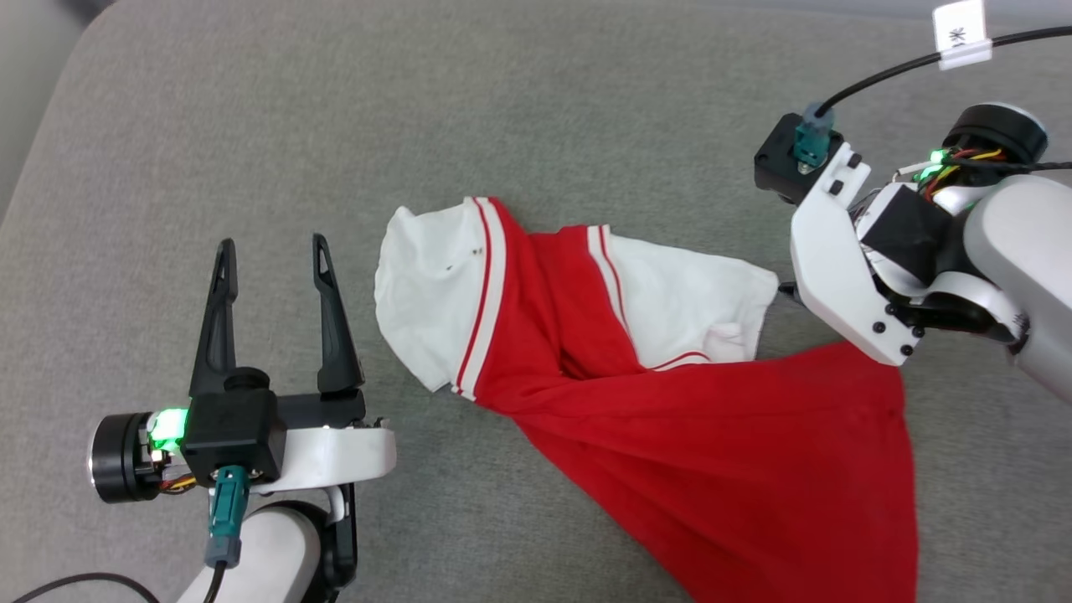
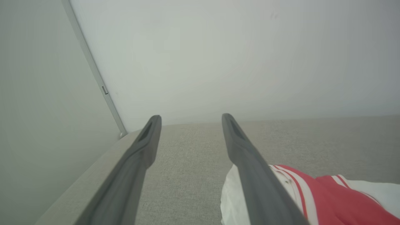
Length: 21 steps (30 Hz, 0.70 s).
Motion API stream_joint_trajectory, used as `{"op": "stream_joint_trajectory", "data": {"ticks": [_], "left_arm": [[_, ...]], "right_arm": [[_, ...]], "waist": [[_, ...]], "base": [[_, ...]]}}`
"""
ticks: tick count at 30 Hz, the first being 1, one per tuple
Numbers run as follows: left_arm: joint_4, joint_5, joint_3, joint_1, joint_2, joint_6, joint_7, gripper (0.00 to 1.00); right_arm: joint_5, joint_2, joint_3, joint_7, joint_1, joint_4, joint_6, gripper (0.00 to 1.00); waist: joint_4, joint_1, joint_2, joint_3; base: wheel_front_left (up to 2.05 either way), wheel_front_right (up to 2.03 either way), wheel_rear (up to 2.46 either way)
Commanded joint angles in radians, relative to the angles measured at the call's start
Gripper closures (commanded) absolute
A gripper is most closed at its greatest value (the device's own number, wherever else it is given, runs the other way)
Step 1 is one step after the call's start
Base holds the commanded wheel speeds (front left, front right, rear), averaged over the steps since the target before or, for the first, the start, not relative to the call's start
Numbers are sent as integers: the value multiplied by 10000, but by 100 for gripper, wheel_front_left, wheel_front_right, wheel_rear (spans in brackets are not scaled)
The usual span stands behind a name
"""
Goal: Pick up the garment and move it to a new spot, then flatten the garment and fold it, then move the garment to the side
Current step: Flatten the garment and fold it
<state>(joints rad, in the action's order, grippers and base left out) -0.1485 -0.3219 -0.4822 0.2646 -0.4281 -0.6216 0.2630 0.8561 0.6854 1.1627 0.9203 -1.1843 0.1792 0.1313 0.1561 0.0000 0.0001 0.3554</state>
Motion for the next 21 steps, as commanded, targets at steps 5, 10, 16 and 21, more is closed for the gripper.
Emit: {"op": "stream_joint_trajectory", "data": {"ticks": [5,10,16,21], "left_arm": [[202,670,684,-7,954,810,23,0],[312,1199,1224,35,1652,1412,24,0],[510,1667,1726,-64,2291,2017,24,0],[705,1967,2153,-233,2556,2392,24,0]], "right_arm": [[390,-231,686,-51,-464,545,-11,0],[359,-266,1100,12,-309,789,-11,0],[-53,-87,1349,376,437,580,-11,68],[-319,-102,1275,-109,242,363,-11,100]], "waist": [[689,0,-1,816],[918,0,-1,1165],[1002,0,-1,1330],[817,0,-1,1030]], "base": [[0,0,0],[0,0,0],[0,0,0],[0,0,0]]}}
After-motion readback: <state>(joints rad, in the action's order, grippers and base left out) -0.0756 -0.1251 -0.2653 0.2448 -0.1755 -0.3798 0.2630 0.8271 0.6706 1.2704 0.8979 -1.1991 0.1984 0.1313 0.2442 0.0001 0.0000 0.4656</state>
